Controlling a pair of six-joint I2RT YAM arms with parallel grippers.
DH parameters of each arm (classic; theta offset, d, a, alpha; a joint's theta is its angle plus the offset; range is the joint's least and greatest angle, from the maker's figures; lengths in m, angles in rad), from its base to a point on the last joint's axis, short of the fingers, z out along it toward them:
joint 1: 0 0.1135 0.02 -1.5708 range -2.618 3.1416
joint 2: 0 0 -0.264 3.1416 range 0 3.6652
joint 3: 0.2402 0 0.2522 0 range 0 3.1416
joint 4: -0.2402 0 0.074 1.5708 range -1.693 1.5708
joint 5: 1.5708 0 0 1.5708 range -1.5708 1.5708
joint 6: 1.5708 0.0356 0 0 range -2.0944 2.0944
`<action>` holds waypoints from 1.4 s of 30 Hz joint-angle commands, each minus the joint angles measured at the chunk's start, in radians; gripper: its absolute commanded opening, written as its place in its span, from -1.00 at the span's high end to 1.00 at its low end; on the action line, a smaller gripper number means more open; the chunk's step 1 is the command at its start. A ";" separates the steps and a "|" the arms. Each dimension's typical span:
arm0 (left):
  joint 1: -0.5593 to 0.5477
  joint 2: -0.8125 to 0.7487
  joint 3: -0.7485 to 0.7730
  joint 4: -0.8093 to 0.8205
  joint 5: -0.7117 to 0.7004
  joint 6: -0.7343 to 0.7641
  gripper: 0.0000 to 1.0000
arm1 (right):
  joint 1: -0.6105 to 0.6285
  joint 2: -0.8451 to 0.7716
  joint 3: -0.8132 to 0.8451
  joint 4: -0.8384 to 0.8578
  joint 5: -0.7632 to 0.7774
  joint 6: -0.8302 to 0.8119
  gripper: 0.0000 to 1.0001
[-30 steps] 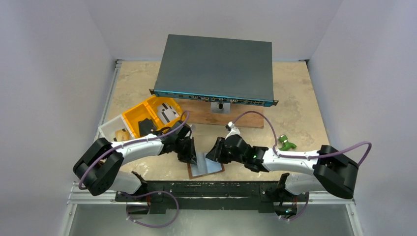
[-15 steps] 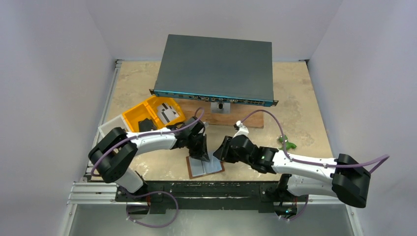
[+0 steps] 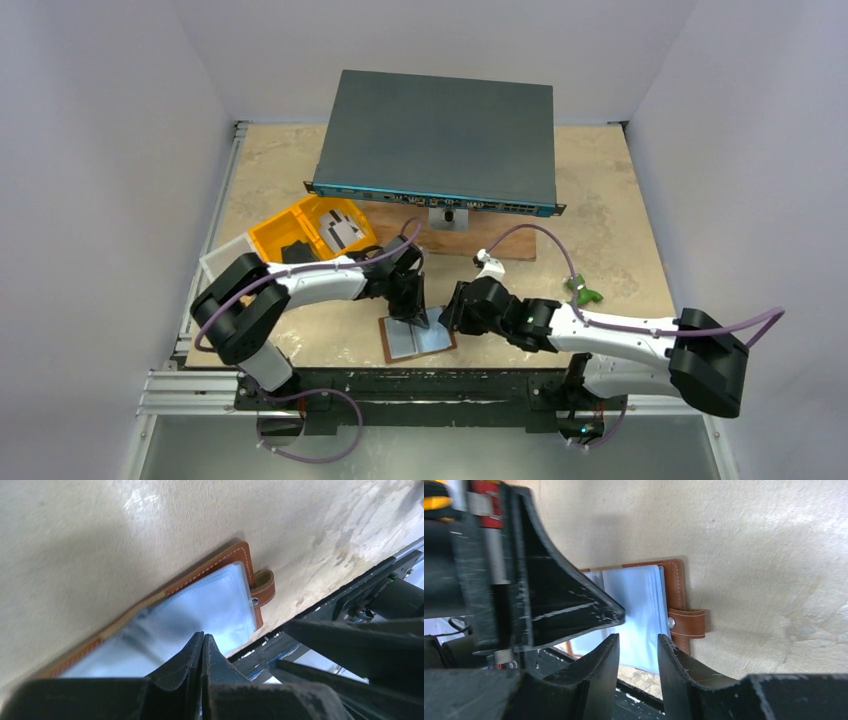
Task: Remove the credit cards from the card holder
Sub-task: Remove the credit card from the card holder.
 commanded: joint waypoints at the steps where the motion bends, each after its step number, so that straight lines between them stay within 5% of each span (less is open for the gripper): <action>1: 0.004 -0.161 0.005 -0.112 -0.110 0.033 1.00 | 0.036 0.048 0.087 -0.012 0.044 -0.039 0.30; 10: 0.144 -0.384 -0.113 -0.267 -0.204 0.100 0.96 | 0.180 0.268 0.325 -0.141 0.152 -0.100 0.08; 17: 0.233 -0.520 -0.199 -0.319 -0.249 0.103 0.62 | 0.230 0.466 0.491 -0.245 0.162 -0.130 -0.08; 22: 0.248 -0.553 -0.234 -0.315 -0.249 0.088 0.49 | 0.241 0.548 0.536 -0.265 0.151 -0.151 -0.16; 42: 0.249 -0.570 -0.278 -0.284 -0.209 0.094 0.48 | 0.272 0.711 0.649 -0.359 0.169 -0.169 -0.13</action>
